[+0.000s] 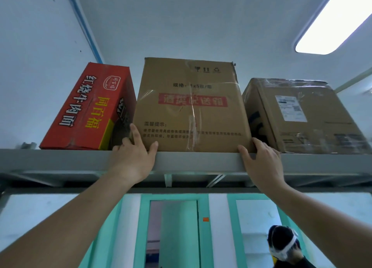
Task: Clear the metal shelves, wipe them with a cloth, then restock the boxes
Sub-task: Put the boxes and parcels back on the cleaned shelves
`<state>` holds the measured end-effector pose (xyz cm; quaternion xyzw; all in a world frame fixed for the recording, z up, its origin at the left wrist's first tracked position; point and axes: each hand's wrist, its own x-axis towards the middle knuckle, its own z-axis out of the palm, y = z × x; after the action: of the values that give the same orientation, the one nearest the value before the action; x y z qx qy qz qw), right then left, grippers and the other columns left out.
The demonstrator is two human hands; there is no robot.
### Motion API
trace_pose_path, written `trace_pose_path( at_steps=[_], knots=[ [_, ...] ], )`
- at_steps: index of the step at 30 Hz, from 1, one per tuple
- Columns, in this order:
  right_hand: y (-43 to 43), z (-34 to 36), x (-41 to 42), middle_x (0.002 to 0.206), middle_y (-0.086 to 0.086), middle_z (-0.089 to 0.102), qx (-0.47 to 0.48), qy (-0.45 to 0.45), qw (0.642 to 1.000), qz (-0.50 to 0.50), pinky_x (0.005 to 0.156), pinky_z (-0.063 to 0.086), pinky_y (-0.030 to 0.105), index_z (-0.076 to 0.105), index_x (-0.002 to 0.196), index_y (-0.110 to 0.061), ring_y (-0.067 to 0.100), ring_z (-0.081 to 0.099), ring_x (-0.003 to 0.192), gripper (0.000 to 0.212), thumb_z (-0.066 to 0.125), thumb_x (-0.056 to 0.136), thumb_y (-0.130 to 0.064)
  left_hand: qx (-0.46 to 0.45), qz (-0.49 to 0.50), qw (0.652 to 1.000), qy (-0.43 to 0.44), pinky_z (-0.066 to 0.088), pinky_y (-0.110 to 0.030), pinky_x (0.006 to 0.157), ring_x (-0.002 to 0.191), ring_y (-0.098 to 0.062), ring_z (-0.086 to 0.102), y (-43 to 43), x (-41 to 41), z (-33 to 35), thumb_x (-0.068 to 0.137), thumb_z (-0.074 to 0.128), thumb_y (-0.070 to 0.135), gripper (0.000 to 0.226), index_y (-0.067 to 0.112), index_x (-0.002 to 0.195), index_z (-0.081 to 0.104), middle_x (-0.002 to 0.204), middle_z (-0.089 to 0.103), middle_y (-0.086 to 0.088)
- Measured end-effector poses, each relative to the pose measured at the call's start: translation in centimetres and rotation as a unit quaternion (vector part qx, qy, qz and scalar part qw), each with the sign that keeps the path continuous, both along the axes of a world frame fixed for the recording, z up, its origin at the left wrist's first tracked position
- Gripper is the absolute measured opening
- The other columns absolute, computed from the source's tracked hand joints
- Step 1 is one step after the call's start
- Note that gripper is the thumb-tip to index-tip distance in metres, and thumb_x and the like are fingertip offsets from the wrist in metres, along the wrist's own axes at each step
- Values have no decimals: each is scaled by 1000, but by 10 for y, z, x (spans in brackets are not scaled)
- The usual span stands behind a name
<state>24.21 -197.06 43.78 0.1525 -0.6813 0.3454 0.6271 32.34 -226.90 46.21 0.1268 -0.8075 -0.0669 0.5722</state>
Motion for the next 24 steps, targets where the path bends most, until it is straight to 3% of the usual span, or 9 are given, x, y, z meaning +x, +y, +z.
trace_pose_path(
  at_steps=[2, 4, 7, 10, 12, 14, 16, 20, 24],
  knots=[
    [-1, -5, -3, 136, 7, 60, -13, 2, 1000, 25, 118, 33, 46, 49, 146, -11, 28, 49, 128, 53, 51, 103, -42, -4, -2, 1000, -19, 27, -46, 117, 138, -37, 37, -2, 2, 1, 98, 11, 67, 88, 11, 155, -25, 160, 23, -22],
    [-1, -10, -1, 145, 6, 54, -31, -1, 998, 57, 119, 32, 51, 42, 152, -12, 28, 43, 137, 52, 47, 105, -37, 1, -17, 1000, -26, 15, -46, 124, 151, -37, 16, -2, 3, 0, 98, 12, 67, 89, 9, 156, -23, 166, 1, -22],
    [-6, -25, 16, 156, 4, 40, -37, -15, 996, 75, 120, 28, 43, 28, 159, -14, 24, 37, 142, 55, 41, 108, -30, -23, -64, 997, 45, -1, -45, 127, 155, -28, -8, 7, 6, -13, 102, 20, 60, 83, 8, 159, -10, 167, -14, -15],
    [-19, -54, 52, 158, -1, 36, -40, -34, 995, 85, 115, 29, 35, 26, 160, -18, 18, 36, 142, 54, 39, 108, -28, -101, -219, 957, 160, 14, -36, 124, 152, -21, 18, 29, 12, -53, 104, 41, 39, 58, 14, 155, 26, 165, 21, -5],
    [-26, -91, 85, 147, -4, 47, -47, -27, 991, 119, 105, 40, 24, 38, 153, -24, 11, 46, 133, 45, 42, 108, -27, -98, -368, 906, 187, 34, -27, 109, 128, -12, 48, 50, 19, -95, 100, 48, 29, 36, 20, 135, 49, 139, 52, 3],
    [-34, -150, 125, 132, -8, 59, -68, -24, 985, 159, 91, 47, 14, 52, 138, -31, 2, 55, 121, 31, 44, 108, -27, -57, -497, 854, 142, 41, -17, 94, 106, 0, 55, 74, 30, -148, 97, 49, 26, 19, 25, 113, 60, 112, 61, 13],
    [-39, -230, 161, 123, -8, 64, -74, -47, 983, 164, 89, 52, 19, 57, 129, -29, 4, 62, 114, 26, 45, 106, -28, -20, -584, 809, 66, 41, -9, 83, 97, 4, 57, 104, 40, -221, 99, 52, 22, 12, 27, 103, 62, 99, 62, 17],
    [-20, -357, 203, 115, -4, 66, -129, -156, 975, 95, 90, 54, 32, 60, 123, -25, 13, 65, 108, 26, 50, 100, -28, 79, -674, 725, -114, 52, -23, 78, 91, 1, 62, 169, 60, -343, 102, 55, 21, 14, 33, 102, 61, 97, 65, 15],
    [41, -434, 279, 112, -6, 68, -243, -216, 945, 12, 86, 46, 15, 61, 121, -22, 2, 64, 104, 19, 52, 104, -22, 131, -716, 638, -253, 52, -29, 82, 93, -3, 63, 237, 106, -426, 102, 53, 21, 12, 25, 107, 64, 100, 68, 8]
  ],
)
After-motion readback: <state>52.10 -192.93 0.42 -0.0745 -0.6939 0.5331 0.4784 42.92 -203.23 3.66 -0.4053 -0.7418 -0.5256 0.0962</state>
